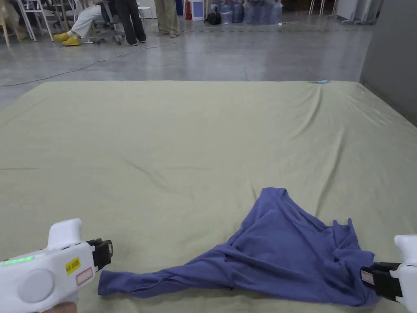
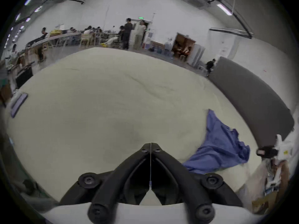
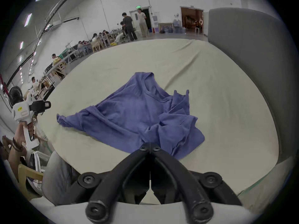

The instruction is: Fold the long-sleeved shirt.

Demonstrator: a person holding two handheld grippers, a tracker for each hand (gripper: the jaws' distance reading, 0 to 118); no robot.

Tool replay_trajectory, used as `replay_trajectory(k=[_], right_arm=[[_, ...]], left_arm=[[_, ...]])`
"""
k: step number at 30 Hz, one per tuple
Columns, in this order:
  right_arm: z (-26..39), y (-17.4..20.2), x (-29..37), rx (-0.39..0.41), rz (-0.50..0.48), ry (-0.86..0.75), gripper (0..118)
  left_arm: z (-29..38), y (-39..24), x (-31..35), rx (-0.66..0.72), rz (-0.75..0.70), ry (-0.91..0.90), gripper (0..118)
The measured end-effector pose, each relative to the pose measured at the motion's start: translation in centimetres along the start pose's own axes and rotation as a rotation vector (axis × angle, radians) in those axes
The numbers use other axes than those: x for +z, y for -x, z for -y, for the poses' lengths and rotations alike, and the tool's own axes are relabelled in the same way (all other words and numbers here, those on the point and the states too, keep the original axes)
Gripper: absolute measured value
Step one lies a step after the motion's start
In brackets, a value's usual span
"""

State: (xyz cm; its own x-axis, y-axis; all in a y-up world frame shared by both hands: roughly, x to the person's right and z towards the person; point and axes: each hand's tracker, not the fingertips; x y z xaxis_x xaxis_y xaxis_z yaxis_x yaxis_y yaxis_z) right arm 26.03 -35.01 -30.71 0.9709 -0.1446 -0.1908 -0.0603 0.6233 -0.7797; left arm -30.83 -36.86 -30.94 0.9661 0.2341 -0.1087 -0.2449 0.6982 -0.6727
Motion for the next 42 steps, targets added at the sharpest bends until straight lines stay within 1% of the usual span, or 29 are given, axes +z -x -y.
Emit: replay_trajectory(k=[1,2,3,4,7,10,11,12,13,14,15,16,17,18,19,23,26,27,28,29,30,31,32,33,36,38,40,41,42], right_arm=[[0.2,0.7,0.3,0.001,0.001,-0.001,0],[0.0,0.8,0.1,0.002,0.000,0.000,0],[-0.1,0.9,0.0,0.004,0.000,0.003,0],[-0.1,1.0,-0.1,0.007,0.002,0.003,0],[-0.1,1.6,-0.2,0.025,-0.002,0.007,0],[0.0,2.0,-0.4,0.029,-0.005,0.017,0],[-0.1,2.1,-0.6,0.032,-0.005,0.021,0],[-0.1,2.1,-0.7,0.034,-0.005,0.025,0],[0.0,2.1,-0.8,0.036,-0.003,0.029,0],[-0.1,2.2,-1.0,0.040,-0.001,0.037,0],[-0.2,2.2,-1.3,0.044,0.002,0.044,0],[-0.4,2.3,-1.5,0.048,0.004,0.046,0],[-0.5,2.0,-1.9,0.050,0.005,0.049,0],[-0.8,2.0,-2.2,0.054,0.005,0.054,0],[-1.4,2.0,-2.5,0.059,0.004,0.057,0],[-6.0,2.4,-4.0,0.093,-0.015,0.022,0],[-11.9,2.9,-6.9,0.135,-0.016,0.001,0],[-14.0,3.0,-8.3,0.155,-0.021,0.002,13],[-16.0,3.1,-10.0,0.170,-0.028,0.011,39],[-17.9,3.1,-12.0,0.179,-0.030,0.021,69],[-19.6,3.2,-14.2,0.195,-0.036,0.050,86],[-20.8,3.3,-16.2,0.202,-0.045,0.096,91],[-21.8,3.4,-18.4,0.201,-0.043,0.130,91],[-22.8,3.5,-20.5,0.208,-0.048,0.164,96],[-23.9,4.4,-25.2,0.236,0.005,0.226,96],[-24.0,4.7,-26.9,0.240,0.020,0.238,96],[-24.0,4.9,-28.4,0.226,0.035,0.248,95],[-24.0,4.8,-29.1,0.218,0.042,0.264,91],[-23.8,4.9,-29.7,0.219,0.045,0.296,72]], left_arm=[[-0.1,0.2,-0.7,0.001,-0.051,0.021,39],[0.0,0.1,-1.3,-0.007,-0.102,0.073,39],[0.0,0.2,-2.1,0.005,-0.157,0.161,86],[0.3,0.3,-2.6,0.022,-0.182,0.193,97],[1.0,0.8,-4.6,0.070,-0.188,0.310,97],[2.1,0.6,-6.1,0.079,-0.204,0.347,96],[2.8,0.2,-6.5,0.103,-0.159,0.405,95],[3.2,-0.2,-6.8,0.079,-0.156,0.418,90],[3.6,-0.6,-6.9,0.052,-0.155,0.418,82],[3.9,-1.0,-6.8,-0.005,-0.189,0.388,78],[3.1,-1.4,-6.3,-0.153,-0.275,0.203,61],[3.1,-2.0,-5.9,-0.195,-0.235,0.195,34],[3.0,-2.4,-5.6,-0.198,-0.221,0.195,1],[2.7,-2.5,-5.3,-0.181,-0.216,0.198,0],[3.1,-3.0,-5.2,-0.104,-0.134,0.302,0],[2.3,-3.9,-3.9,-0.184,-0.119,0.229,0],[1.3,-3.5,-3.4,-0.151,-0.082,0.208,0],[1.0,-3.5,-3.2,-0.132,-0.073,0.207,0],[0.9,-3.5,-3.1,-0.130,-0.070,0.210,0],[0.9,-3.6,-3.1,-0.132,-0.067,0.211,0],[0.9,-3.6,-3.1,-0.135,-0.066,0.211,0],[0.8,-3.6,-3.1,-0.146,-0.076,0.200,0],[0.9,-3.6,-3.1,-0.141,-0.071,0.205,0],[1.0,-3.6,-3.2,-0.130,-0.068,0.210,0],[1.3,-3.1,-3.4,-0.092,-0.058,0.219,1],[1.2,-2.9,-3.5,-0.083,-0.057,0.224,1],[1.0,-2.6,-3.5,-0.078,-0.059,0.226,1],[1.0,-2.4,-3.6,-0.074,-0.061,0.225,1],[0.8,-2.3,-3.6,-0.069,-0.061,0.227,1]])
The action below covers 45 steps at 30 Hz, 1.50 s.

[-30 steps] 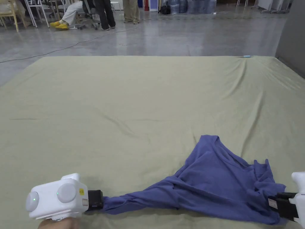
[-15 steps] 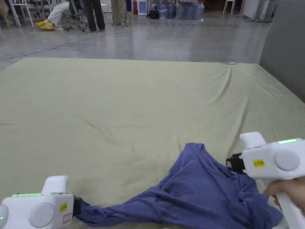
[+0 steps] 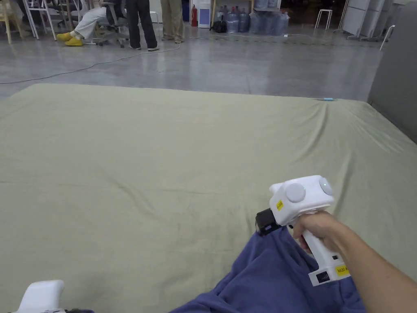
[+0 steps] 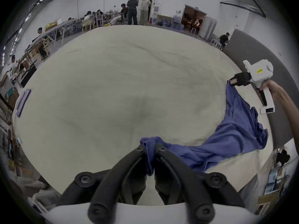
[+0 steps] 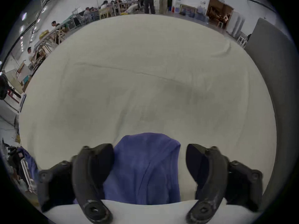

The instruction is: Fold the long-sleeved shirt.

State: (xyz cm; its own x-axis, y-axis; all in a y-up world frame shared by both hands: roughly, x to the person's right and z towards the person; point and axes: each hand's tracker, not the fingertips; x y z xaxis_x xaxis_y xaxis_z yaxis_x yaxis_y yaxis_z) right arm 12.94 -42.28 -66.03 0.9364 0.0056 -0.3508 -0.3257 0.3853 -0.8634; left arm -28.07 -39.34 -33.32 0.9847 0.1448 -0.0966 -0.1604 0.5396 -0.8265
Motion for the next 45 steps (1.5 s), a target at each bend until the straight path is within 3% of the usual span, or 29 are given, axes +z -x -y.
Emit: replay_trajectory(k=[1,2,3,4,5,6,7,9,11,13,18,25,28,31,34,38,45], right_arm=[[0.2,0.4,-0.7,0.010,0.000,0.055,60],[0.6,0.7,-1.1,0.002,-0.021,0.085,57],[0.6,1.1,-0.8,-0.013,-0.020,0.052,47],[0.5,1.4,-0.5,-0.012,-0.006,0.051,21],[0.4,1.6,-0.1,-0.024,-0.094,0.053,3],[0.4,2.1,0.3,-0.025,-0.101,0.042,3],[0.3,2.6,1.1,0.036,0.017,0.041,3],[0.3,2.7,3.4,0.083,0.035,-0.026,4],[-0.2,1.6,7.4,0.016,-0.009,-0.109,4],[-0.7,0.5,12.2,0.014,-0.025,-0.185,4],[-2.5,-2.6,25.3,-0.014,0.024,-0.414,4],[-5.9,-3.8,42.0,-0.035,0.112,-0.758,4],[-8.2,-4.4,46.2,-0.063,0.159,-0.840,3],[-10.3,-5.3,48.7,-0.106,0.155,-0.872,4],[-12.3,-5.7,50.4,-0.126,0.226,-0.881,3],[-15.2,-7.7,50.8,-0.178,0.222,-0.911,4],[-16.0,-7.3,50.1,-0.203,0.234,-0.930,4]], left_arm=[[-0.1,0.1,-0.1,0.007,0.003,0.005,1],[-0.1,0.2,-0.2,0.011,0.003,0.007,1],[-0.2,0.3,-0.3,0.014,0.001,0.008,1],[-0.2,0.4,-0.5,0.016,0.003,0.006,1],[-0.2,0.4,-0.6,0.015,0.006,0.001,1],[-0.4,0.4,-0.6,0.014,0.007,-0.009,1],[-0.7,0.4,-0.4,0.007,0.010,-0.024,1],[-1.9,0.3,0.5,0.015,0.023,-0.101,1],[-3.8,0.5,1.9,0.006,0.031,-0.174,1],[-6.5,0.4,3.7,-0.011,0.048,-0.242,1],[-13.8,-1.9,9.7,-0.080,0.086,-0.474,1],[-26.6,-5.6,19.3,-0.162,0.076,-0.858,1],[-32.4,-5.9,22.2,-0.096,0.120,-0.917,1],[-37.4,-6.1,24.2,-0.056,0.145,-0.927,1],[-41.2,-6.9,25.3,-0.081,0.071,-0.926,1],[-43.2,-7.9,25.7,-0.075,0.042,-0.945,1],[-44.5,-9.2,25.4,-0.067,0.053,-0.959,1]])
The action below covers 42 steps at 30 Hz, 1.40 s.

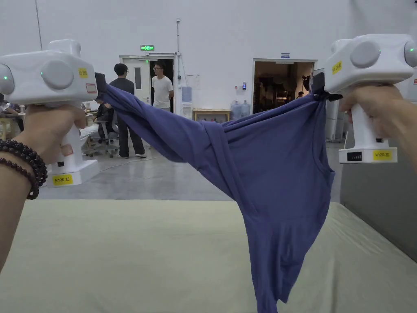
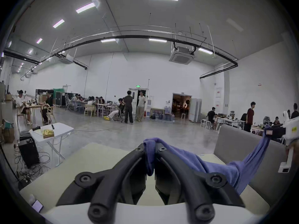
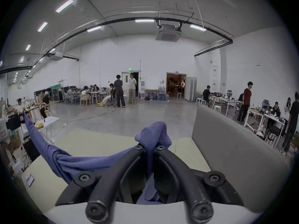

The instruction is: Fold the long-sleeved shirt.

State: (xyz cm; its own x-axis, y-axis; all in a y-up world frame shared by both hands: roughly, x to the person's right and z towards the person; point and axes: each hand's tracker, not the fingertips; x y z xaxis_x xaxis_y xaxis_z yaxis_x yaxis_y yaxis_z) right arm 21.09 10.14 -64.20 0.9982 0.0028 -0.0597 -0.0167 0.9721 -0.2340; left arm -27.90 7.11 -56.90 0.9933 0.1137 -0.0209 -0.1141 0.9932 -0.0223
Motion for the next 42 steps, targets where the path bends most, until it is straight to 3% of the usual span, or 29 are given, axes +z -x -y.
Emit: replay_trajectory(k=[5,13,19,22,25,28,34,38,42], right_arm=[[4.2,0.1,-0.8,-0.001,-0.021,0.022,4],[21.2,-0.6,-2.5,0.000,-0.088,0.221,4],[27.5,-1.0,-0.3,-0.016,-0.126,0.283,4],[29.9,-1.1,3.9,0.040,-0.146,0.295,4],[34.1,-1.8,8.3,0.038,-0.186,0.337,4],[39.6,-2.5,12.1,0.003,-0.208,0.440,4],[52.0,-2.9,19.3,0.020,-0.213,0.696,4],[57.2,-3.2,20.0,0.022,-0.233,0.828,4],[57.3,-3.2,19.1,0.022,-0.213,0.802,8]], left_arm=[[4.2,0.5,-0.2,-0.037,0.019,0.049,1],[22.1,3.6,0.1,-0.007,0.039,0.313,1],[29.0,4.3,2.4,-0.006,0.077,0.392,1],[30.7,5.0,6.0,0.014,0.103,0.388,1],[33.5,5.3,10.8,-0.019,0.152,0.430,1],[37.8,5.8,15.7,-0.047,0.186,0.525,1],[47.4,6.9,25.4,-0.088,0.215,0.705,1],[51.0,8.0,27.8,-0.050,0.205,0.753,1],[50.8,8.2,27.8,-0.017,0.201,0.735,2]])
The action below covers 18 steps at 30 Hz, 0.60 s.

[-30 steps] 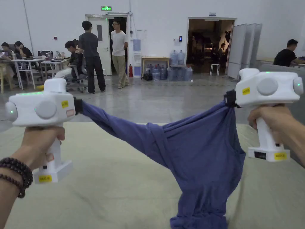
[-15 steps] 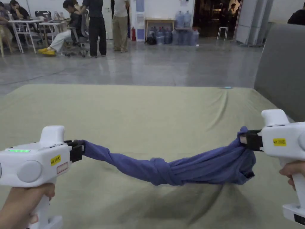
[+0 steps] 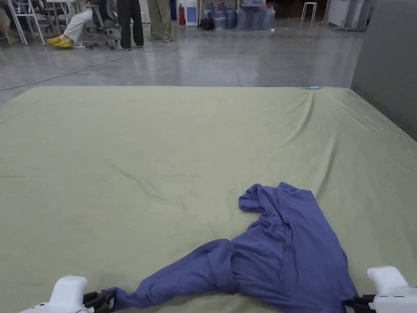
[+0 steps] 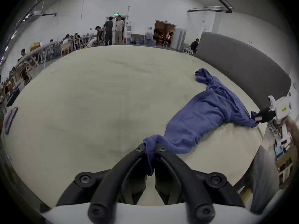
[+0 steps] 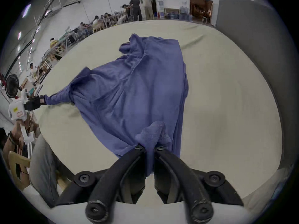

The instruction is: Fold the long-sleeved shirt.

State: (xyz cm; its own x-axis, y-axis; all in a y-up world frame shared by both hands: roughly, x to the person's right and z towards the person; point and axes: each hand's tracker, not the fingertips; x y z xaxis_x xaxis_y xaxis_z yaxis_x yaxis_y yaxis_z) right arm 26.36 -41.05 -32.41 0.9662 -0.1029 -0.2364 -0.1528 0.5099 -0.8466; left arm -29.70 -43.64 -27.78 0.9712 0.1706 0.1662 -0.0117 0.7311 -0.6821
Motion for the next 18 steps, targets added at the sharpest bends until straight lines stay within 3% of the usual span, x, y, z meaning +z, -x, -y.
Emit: replay_trajectory(k=[1,2,3,4,5,7,8,10,12,14,16,17,18], right_arm=[[-0.4,0.0,0.3,-0.009,0.010,-0.015,19],[-0.7,-0.1,1.0,-0.014,0.021,-0.039,42],[-0.9,-0.2,1.8,-0.026,0.010,-0.067,83],[-0.9,-0.3,2.8,-0.036,0.013,-0.095,104],[-0.8,-0.4,3.8,-0.045,0.003,-0.133,107],[-0.8,-0.6,5.4,-0.083,0.000,-0.160,106],[-0.5,-0.3,6.1,-0.096,-0.001,-0.154,97],[0.2,-0.3,6.6,-0.098,-0.003,-0.172,4],[0.5,0.1,6.0,-0.108,0.046,-0.146,0],[0.5,-0.4,5.6,-0.070,0.009,-0.103,0],[0.3,0.0,5.5,-0.083,0.023,-0.113,0],[0.1,-0.1,5.5,-0.081,0.023,-0.123,8],[-0.2,-0.2,5.4,-0.082,0.031,-0.131,53]], left_arm=[[-0.5,-0.3,0.4,0.014,0.010,-0.010,10],[-1.2,-0.2,0.8,0.026,0.020,-0.007,33],[-1.9,-0.2,1.2,0.038,0.014,-0.007,82],[-2.4,-0.2,1.7,0.052,0.016,-0.008,109],[-2.6,-0.2,2.2,0.063,0.022,-0.017,118],[-3.4,-0.4,3.8,0.080,0.042,-0.054,116],[-3.7,-0.5,4.3,0.084,0.044,-0.053,107],[-3.7,-0.8,5.3,0.097,0.053,-0.098,0],[-4.0,-1.3,5.4,0.063,0.023,-0.134,0],[-3.5,-1.4,5.5,0.061,0.058,-0.093,0],[-3.5,-1.7,5.6,0.063,0.049,-0.095,0],[-3.7,-1.9,5.7,0.061,0.052,-0.095,0],[-3.7,-2.0,5.7,0.058,0.058,-0.098,0]])
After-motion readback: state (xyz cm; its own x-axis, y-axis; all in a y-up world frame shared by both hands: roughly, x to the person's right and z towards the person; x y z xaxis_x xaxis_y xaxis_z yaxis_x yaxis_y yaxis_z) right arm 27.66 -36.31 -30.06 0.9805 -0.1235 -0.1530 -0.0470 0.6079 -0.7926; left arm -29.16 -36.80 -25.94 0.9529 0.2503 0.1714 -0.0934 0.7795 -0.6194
